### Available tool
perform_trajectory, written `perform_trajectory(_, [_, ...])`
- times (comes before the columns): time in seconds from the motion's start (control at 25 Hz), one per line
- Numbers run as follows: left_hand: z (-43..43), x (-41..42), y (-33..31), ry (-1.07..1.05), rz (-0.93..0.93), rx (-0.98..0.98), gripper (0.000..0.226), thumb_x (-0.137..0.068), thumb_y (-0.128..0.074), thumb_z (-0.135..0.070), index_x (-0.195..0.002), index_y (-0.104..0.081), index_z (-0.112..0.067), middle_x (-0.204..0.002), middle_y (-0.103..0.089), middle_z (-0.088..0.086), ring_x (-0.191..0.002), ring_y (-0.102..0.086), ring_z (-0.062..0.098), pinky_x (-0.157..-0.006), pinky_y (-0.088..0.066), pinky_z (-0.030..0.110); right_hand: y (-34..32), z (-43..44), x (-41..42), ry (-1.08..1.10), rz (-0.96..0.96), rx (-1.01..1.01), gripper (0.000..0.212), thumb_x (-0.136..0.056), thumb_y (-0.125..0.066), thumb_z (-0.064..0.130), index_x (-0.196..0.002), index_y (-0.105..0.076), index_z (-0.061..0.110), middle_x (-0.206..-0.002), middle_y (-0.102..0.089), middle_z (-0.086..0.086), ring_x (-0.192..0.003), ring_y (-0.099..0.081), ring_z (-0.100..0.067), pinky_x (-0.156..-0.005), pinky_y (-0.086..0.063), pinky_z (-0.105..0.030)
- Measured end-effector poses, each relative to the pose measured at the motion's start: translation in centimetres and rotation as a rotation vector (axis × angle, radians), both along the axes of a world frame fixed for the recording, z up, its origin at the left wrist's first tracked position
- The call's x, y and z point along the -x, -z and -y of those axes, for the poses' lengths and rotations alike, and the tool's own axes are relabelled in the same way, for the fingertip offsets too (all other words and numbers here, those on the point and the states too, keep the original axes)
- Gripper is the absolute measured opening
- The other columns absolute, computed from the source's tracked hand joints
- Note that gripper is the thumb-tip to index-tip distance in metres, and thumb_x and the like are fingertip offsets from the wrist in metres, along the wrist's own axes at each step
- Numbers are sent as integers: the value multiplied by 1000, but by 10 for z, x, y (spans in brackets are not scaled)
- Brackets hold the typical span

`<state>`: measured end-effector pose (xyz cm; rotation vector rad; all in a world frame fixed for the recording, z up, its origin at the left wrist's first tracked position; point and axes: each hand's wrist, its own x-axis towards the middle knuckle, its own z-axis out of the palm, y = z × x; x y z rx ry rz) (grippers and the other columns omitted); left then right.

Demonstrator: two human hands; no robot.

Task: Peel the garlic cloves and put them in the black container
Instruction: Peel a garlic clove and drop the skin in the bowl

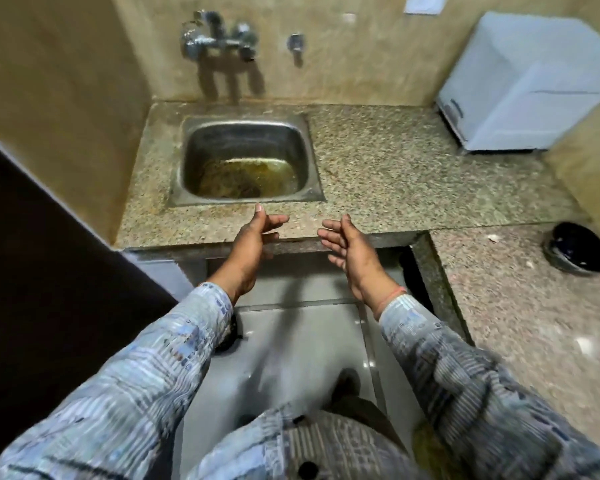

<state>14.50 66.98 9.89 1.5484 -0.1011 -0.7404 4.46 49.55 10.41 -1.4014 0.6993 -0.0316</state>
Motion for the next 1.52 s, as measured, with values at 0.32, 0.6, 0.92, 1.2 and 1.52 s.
perform_trajectory(0.32, [221,45,-17,369,27,6,69,-104,-21,-68,-123,-74,-29,-136,-66,-9,-125,-58,15,-110,-39,49,-6,173,90,358,44,20,54,-110,-26,54,-131,-66,24,-138,-66,-1,-130,-57,-16,-117,-34,-46])
perform_trajectory(0.6, [410,124,-22,606,-18,7,67,-107,-20,-61,-126,-71,-20,-129,-67,-6,-116,-59,12,-92,-42,36,-4,315,178,569,36,59,57,-111,-26,51,-132,-67,18,-134,-68,-8,-124,-60,-20,-99,-40,-38])
perform_trajectory(0.92, [558,164,22,828,0,-92,59,-107,-28,-59,-110,-76,-26,-116,-73,-4,-99,-62,15,-79,-43,32,38,412,235,941,-7,53,27,-103,-53,36,-110,-73,19,-112,-74,-2,-96,-66,-8,-80,-48,-26])
perform_trajectory(1.2, [641,112,81,895,89,-252,29,-94,-53,-45,-90,-80,-34,-102,-77,2,-94,-68,25,-77,-56,44,108,483,214,941,-429,256,20,-93,-69,23,-111,-78,22,-113,-77,-4,-106,-70,-24,-93,-55,-34])
perform_trajectory(1.52, [681,71,115,1183,680,-454,26,-84,-75,-15,-107,-77,-28,-108,-76,-8,-98,-70,14,-88,-54,26,162,493,184,569,-749,745,24,-93,-60,6,-115,-67,9,-116,-53,-17,-98,-59,-40,-75,-50,-41])
